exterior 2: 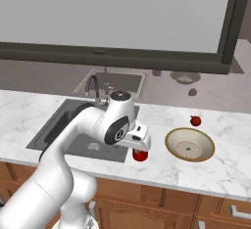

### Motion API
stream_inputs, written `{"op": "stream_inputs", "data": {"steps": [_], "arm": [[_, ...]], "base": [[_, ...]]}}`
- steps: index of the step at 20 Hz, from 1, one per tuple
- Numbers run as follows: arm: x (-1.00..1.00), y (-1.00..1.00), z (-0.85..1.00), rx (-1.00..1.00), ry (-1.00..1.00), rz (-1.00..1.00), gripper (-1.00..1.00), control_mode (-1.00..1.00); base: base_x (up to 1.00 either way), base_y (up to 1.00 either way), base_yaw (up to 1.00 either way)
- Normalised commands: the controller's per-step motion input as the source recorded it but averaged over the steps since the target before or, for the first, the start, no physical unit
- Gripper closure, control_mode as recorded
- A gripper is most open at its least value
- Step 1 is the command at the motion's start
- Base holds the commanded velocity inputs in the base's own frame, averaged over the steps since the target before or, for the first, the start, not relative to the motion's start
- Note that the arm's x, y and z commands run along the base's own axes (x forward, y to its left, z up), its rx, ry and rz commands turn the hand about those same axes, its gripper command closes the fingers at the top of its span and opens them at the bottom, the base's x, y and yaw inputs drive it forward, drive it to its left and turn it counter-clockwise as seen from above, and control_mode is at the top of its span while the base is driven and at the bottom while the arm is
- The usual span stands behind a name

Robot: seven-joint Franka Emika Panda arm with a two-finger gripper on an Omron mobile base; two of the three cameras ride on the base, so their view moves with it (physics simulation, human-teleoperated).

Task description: Pick the mug and place it in the sink. Pick the bowl and place it in the open cabinet and then close the cabinet.

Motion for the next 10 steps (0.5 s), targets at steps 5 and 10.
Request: {"op": "stream_inputs", "data": {"steps": [5,10], "arm": [[0.03,0.0,-0.1,0.0,0.02,0.0,-1.0,-1.0],[0.0,-0.11,-0.22,0.0,0.05,0.04,-1.0,-1.0]], "base": [[0.0,0.0,0.0],[0.0,0.0,0.0]]}}
